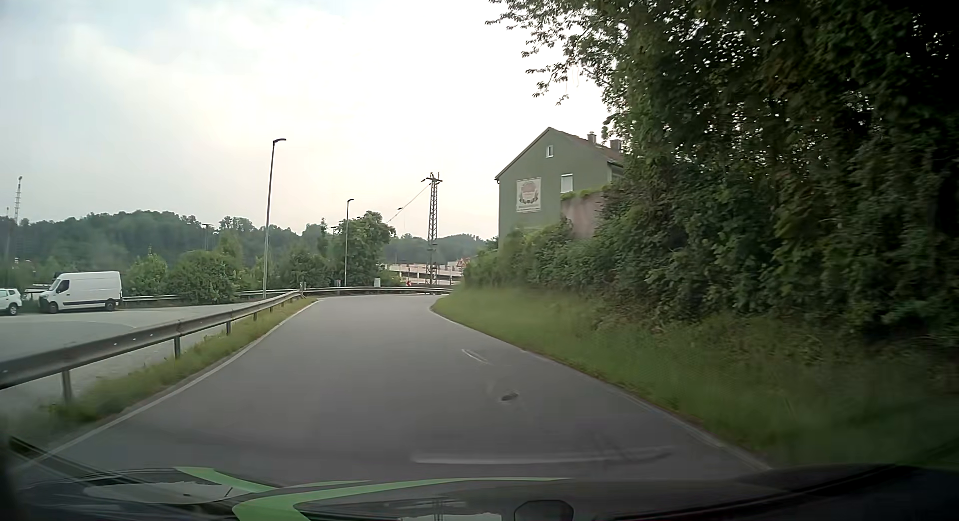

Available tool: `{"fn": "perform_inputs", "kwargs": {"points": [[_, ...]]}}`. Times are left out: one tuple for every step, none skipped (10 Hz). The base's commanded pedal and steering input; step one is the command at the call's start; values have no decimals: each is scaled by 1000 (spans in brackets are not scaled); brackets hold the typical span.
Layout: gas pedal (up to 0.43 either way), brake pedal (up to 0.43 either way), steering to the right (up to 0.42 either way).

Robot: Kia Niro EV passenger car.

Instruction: Follow the waypoints while adhering to traffic rules and regulations

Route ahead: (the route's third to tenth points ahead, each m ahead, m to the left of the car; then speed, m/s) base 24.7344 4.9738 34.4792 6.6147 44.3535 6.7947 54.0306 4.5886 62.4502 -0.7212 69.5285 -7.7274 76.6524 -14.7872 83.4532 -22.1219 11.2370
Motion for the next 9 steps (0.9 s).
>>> {"fn": "perform_inputs", "kwargs": {"points": [[28, 0, -80], [28, 0, -80], [28, 0, -78], [28, 0, -76], [28, 0, -74], [28, 0, -71], [28, 0, -69], [28, 0, -66], [28, 0, -63]]}}
